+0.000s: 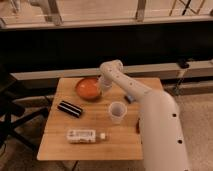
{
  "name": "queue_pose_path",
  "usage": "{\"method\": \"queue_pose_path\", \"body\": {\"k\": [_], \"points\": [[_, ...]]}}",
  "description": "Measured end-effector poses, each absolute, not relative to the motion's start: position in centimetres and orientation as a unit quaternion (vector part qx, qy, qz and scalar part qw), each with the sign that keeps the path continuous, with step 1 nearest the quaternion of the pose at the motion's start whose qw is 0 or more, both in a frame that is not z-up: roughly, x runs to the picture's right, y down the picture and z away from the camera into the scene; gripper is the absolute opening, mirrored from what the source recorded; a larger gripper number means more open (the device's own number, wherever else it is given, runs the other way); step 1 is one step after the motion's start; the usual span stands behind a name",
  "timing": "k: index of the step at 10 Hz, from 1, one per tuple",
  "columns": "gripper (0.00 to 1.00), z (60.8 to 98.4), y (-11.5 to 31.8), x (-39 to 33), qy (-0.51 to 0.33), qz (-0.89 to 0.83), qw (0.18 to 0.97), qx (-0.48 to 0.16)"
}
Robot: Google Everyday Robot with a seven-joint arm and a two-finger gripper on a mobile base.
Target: Drag the ceramic bowl in a circle
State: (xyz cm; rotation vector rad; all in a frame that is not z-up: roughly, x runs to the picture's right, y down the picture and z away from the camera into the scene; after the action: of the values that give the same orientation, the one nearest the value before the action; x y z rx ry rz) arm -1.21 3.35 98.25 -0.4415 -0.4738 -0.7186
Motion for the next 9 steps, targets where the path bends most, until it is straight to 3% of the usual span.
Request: {"method": "queue_pose_path", "body": {"k": [2, 9], "points": [[0.00, 97.3, 4.4, 0.7, -0.230, -0.345, 0.883, -0.222], [0.00, 96.2, 5.5, 1.2, -0.240, -0.348, 0.873, -0.244]]}}
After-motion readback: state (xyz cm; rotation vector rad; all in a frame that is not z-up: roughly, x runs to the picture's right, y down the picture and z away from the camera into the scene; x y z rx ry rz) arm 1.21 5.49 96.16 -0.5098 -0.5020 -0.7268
